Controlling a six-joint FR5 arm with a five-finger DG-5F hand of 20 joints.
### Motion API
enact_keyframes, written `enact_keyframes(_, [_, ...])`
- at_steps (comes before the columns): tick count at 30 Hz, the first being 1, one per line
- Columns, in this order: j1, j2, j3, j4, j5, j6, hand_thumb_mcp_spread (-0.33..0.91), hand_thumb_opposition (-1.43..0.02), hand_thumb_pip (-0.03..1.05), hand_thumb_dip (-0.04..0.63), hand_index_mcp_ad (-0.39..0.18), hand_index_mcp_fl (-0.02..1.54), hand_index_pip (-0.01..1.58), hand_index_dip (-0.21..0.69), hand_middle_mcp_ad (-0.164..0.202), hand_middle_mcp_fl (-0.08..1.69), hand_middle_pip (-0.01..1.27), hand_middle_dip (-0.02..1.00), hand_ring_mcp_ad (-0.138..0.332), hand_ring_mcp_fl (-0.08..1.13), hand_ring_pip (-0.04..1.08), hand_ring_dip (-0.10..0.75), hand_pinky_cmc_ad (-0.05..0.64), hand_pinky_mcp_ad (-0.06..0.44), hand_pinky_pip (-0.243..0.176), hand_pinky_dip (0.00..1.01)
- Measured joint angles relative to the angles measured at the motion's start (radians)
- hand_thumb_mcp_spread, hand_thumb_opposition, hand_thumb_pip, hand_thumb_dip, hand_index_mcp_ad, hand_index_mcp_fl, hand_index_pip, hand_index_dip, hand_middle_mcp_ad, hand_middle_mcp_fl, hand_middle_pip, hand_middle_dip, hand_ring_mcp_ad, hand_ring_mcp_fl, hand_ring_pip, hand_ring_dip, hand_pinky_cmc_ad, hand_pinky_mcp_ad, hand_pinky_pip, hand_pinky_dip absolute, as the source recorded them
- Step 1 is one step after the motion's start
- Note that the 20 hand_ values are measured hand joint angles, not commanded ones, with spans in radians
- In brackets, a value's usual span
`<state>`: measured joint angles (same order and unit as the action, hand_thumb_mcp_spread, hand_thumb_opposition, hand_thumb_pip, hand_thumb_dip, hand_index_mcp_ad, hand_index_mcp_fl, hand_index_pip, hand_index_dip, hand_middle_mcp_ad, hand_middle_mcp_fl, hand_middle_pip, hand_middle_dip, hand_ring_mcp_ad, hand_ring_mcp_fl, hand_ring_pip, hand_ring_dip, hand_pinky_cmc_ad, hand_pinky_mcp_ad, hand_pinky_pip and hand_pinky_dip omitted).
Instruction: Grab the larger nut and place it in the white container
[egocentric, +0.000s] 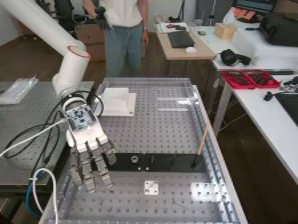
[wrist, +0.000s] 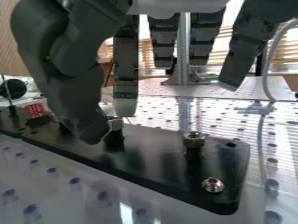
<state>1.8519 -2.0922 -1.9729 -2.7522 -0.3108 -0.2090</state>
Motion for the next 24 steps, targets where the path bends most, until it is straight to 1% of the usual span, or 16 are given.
enact_keyframes(12, [-0.003, -0.006, 0.002, -0.012, 0.0, 0.028, 0.36, -0.87, 0.71, 0.239, -0.079, 0.01, 1.55, 0.208, 0.089, 0.0, 0.14, 0.24, 0.178, 0.0, 0.12, 0.154, 0.391, 0.326, -0.106, 0.67])
enact_keyframes(17, [-0.003, -0.006, 0.001, -0.008, -0.003, 0.031, 0.36, -0.87, 0.71, 0.239, -0.079, 0.02, 1.55, 0.208, 0.089, 0.0, 0.14, 0.24, 0.176, 0.0, 0.12, 0.154, 0.393, 0.326, -0.106, 0.67])
enact_keyframes(20, [-0.004, -0.005, -0.001, -0.006, -0.006, 0.033, 0.36, -0.87, 0.71, 0.239, -0.079, 0.05, 1.55, 0.206, 0.089, 0.0, 0.14, 0.24, 0.176, 0.0, 0.12, 0.154, 0.393, 0.328, -0.106, 0.67])
enact_keyframes(24, [-0.007, -0.002, -0.004, 0.003, -0.011, 0.022, 0.36, -0.87, 0.71, 0.239, -0.079, 0.06, 1.55, 0.204, 0.089, 0.0, 0.14, 0.24, 0.178, 0.0, 0.12, 0.154, 0.393, 0.328, -0.106, 0.67])
